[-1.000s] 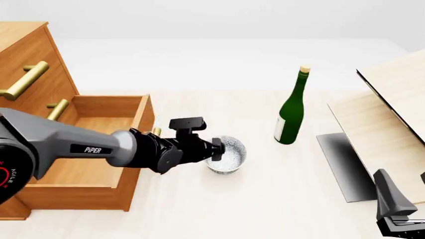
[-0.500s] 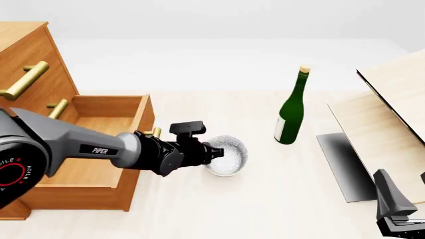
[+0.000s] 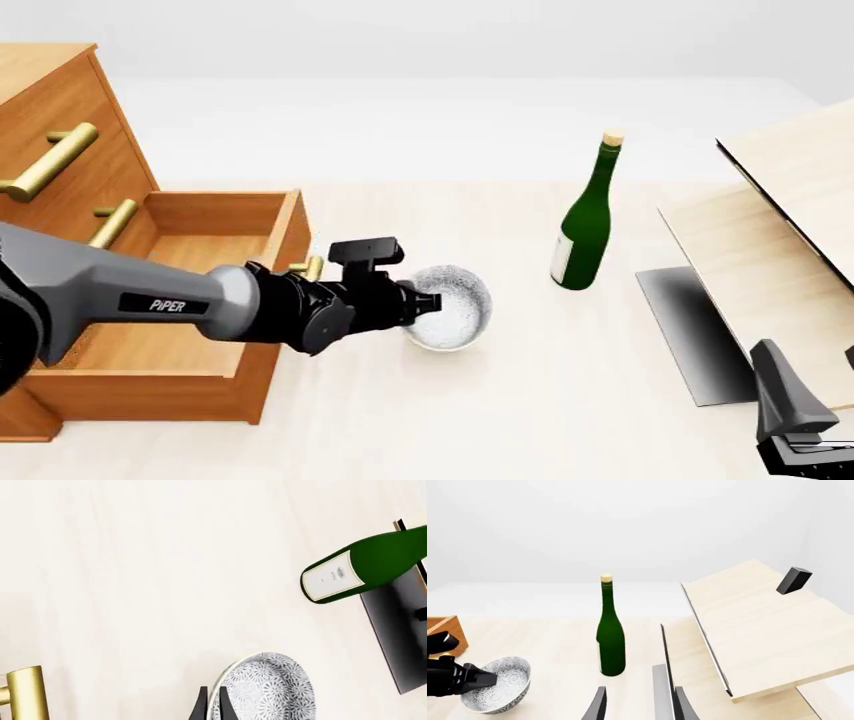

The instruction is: Put the bowl in the bottom drawer of the cabinet and close it.

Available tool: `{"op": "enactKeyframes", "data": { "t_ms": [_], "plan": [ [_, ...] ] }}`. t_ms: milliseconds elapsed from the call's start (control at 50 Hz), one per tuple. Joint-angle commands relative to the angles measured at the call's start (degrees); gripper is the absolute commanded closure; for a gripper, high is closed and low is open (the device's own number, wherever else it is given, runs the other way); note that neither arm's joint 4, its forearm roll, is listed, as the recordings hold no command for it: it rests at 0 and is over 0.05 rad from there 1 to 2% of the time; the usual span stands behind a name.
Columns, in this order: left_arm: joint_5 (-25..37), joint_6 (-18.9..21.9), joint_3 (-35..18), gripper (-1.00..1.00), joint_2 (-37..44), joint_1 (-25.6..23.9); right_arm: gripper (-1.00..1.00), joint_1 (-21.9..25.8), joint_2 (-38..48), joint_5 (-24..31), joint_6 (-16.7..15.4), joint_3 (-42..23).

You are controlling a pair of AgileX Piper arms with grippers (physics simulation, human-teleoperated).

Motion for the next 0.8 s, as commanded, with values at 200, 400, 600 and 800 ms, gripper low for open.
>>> {"op": "enactKeyframes", "data": {
  "t_ms": [200,400,600,800],
  "plan": [
    [-0.16,0.08,3.08,1.00,-5.76,0.29,-1.00,0.00,-0.07,0.01,0.00,0.02],
    [0.22,0.99,4.18,1.00,-7.92,0.52,-1.00,-0.01,-0.05,0.01,-0.01,0.02],
    [0.73,1.96,5.35,1.00,-10.30,0.81,-1.00,-0.01,-0.05,0.01,0.00,0.02],
    [1.06,2.64,6.38,1.00,-12.32,0.74,-1.00,-0.01,-0.06,0.01,0.01,0.02]
  ]
}}
